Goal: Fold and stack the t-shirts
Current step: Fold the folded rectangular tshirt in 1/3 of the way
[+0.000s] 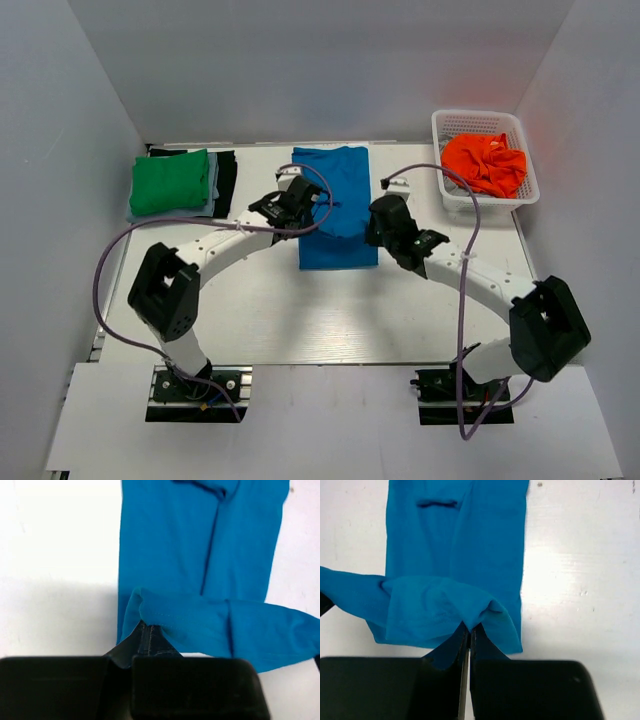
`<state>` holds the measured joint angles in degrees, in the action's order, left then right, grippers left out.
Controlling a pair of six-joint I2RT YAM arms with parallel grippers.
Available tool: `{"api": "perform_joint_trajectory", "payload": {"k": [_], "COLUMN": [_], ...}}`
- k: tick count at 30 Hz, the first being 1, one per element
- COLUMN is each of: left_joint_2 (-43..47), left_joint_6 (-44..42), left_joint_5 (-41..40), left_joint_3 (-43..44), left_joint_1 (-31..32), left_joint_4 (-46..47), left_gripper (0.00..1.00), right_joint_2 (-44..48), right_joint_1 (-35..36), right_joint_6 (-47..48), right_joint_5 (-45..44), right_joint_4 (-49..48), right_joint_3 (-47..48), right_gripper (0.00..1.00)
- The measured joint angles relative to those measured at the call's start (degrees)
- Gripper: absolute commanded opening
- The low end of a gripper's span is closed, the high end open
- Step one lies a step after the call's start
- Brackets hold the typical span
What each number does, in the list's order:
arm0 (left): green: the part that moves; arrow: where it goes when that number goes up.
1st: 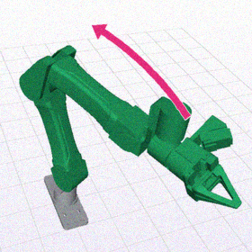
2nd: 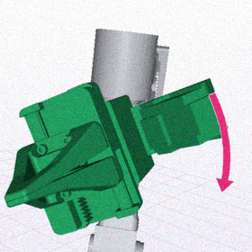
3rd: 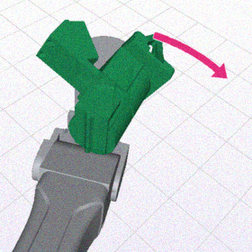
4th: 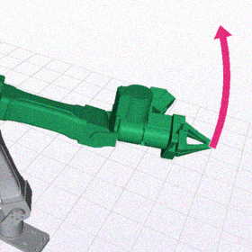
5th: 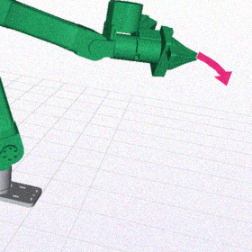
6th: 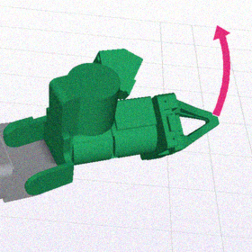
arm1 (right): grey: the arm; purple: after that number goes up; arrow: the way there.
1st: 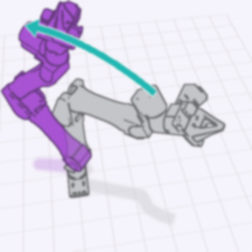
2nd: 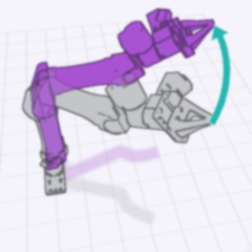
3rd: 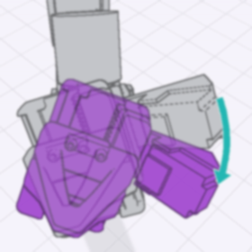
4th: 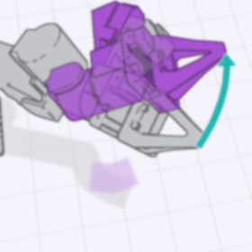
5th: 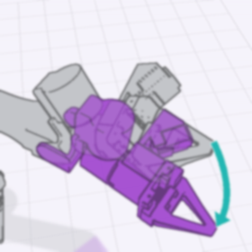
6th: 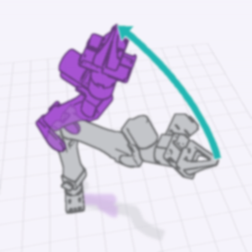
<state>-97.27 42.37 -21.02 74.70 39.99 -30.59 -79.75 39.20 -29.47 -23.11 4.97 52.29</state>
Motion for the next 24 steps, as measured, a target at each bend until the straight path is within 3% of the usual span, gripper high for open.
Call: {"api": "perform_joint_trajectory", "payload": {"k": [24], "left_joint_2": [-19.5], "left_joint_6": [-7.4], "left_joint_5": [6.1], "left_joint_3": [14.2], "left_joint_1": [-9.2], "left_joint_4": [3.9], "left_gripper": [0.0], "right_joint_2": [-24.3], "right_joint_1": [-9.9], "right_joint_6": [4.7], "right_joint_5": [11.6], "right_joint_4": [-6.3], "right_joint_3": [16.9], "right_gripper": [0.0]}}
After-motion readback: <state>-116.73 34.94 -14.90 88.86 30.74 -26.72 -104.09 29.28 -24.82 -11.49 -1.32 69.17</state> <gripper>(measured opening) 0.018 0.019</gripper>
